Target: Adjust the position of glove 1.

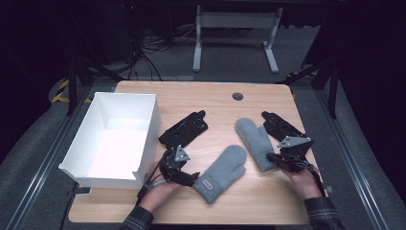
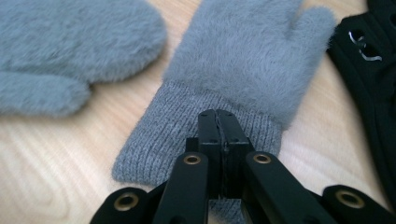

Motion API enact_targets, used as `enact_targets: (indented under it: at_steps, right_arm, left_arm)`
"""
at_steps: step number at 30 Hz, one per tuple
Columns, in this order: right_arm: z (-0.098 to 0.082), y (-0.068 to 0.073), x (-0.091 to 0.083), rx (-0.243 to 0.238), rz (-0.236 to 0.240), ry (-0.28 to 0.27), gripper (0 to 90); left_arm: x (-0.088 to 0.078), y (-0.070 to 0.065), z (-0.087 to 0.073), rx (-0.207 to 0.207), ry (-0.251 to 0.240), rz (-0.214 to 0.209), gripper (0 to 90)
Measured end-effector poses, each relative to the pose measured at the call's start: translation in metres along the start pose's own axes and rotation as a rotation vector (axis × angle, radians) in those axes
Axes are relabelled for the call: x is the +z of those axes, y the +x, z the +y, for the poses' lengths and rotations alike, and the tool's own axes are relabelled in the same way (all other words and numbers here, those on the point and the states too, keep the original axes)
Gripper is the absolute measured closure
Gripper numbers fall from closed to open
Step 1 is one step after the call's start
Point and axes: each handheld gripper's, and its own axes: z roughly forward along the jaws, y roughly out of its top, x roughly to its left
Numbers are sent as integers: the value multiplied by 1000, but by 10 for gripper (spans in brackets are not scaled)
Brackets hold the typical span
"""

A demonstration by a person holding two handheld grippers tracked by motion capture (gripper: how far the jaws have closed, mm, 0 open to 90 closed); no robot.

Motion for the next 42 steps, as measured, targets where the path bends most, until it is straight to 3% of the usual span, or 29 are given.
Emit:
enact_targets:
  at_steps: [20, 25, 30, 34, 42]
  right_arm:
    - [-46, 30, -41, 7, 40, -5, 900]
    - [-44, 27, -52, -2, 25, -73, 900]
    - [-54, 11, -57, 40, -26, -42, 900]
    - [-65, 6, -53, 52, -44, 27, 900]
    - [-71, 15, -51, 4, 29, 44, 900]
  left_arm:
    - [0, 0, 0, 0, 0, 1, 52]
    - [0, 0, 0, 0, -1, 1, 51]
    - [0, 0, 0, 1, 1, 0, 48]
    - [0, 0, 0, 1, 0, 0, 48]
    - [0, 0, 0, 1, 0, 0, 48]
